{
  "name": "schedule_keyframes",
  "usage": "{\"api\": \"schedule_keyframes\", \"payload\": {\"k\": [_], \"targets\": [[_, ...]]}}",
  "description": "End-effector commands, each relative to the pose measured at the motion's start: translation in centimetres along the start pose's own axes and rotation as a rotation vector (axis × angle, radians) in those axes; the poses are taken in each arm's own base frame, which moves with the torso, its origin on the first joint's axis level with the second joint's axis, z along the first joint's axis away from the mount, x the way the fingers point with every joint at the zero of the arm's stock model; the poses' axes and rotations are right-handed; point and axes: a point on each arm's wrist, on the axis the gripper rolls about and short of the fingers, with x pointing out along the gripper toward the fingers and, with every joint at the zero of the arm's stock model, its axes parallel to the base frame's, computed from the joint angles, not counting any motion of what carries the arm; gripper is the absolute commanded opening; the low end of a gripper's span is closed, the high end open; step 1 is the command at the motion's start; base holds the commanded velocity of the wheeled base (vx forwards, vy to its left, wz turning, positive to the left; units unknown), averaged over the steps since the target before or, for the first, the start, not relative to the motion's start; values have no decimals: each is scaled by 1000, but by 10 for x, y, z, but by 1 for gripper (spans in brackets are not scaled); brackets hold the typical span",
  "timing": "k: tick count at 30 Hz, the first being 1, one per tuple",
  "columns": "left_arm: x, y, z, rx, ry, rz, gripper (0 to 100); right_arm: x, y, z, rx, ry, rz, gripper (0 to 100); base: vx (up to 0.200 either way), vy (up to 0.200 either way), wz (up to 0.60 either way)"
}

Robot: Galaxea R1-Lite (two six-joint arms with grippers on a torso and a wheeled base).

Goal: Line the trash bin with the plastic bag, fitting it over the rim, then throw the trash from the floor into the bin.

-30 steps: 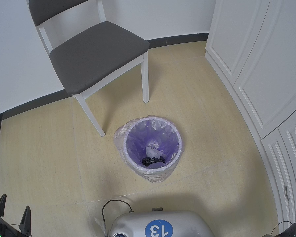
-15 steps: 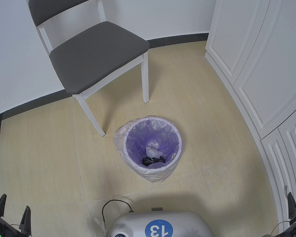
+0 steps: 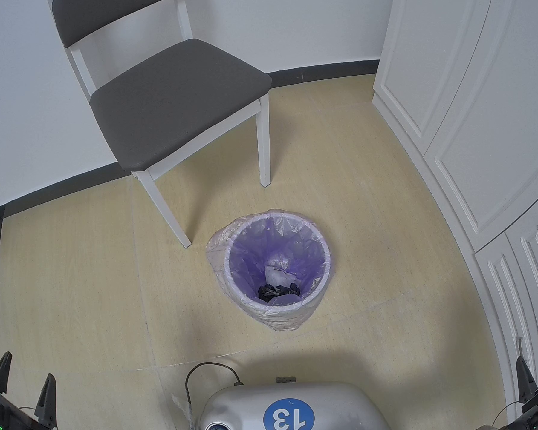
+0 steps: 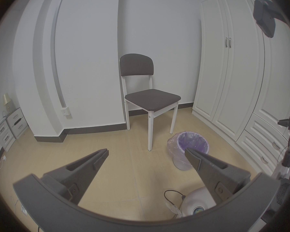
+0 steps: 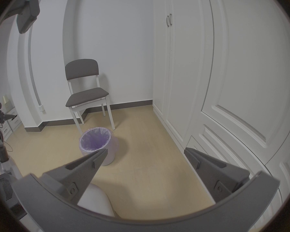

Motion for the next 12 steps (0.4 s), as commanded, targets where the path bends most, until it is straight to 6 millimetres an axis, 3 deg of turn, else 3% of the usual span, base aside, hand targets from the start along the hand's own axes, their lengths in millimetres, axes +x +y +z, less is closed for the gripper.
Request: {"api": "schedule_keyframes", "payload": {"k": [1, 12], "targets": [[0, 0, -5, 0, 1, 1, 100, 1, 0, -5, 5, 8, 0, 100, 0, 0, 0], [0, 0, -5, 0, 1, 1, 100, 1, 0, -5, 5, 8, 0, 100, 0, 0, 0]]}}
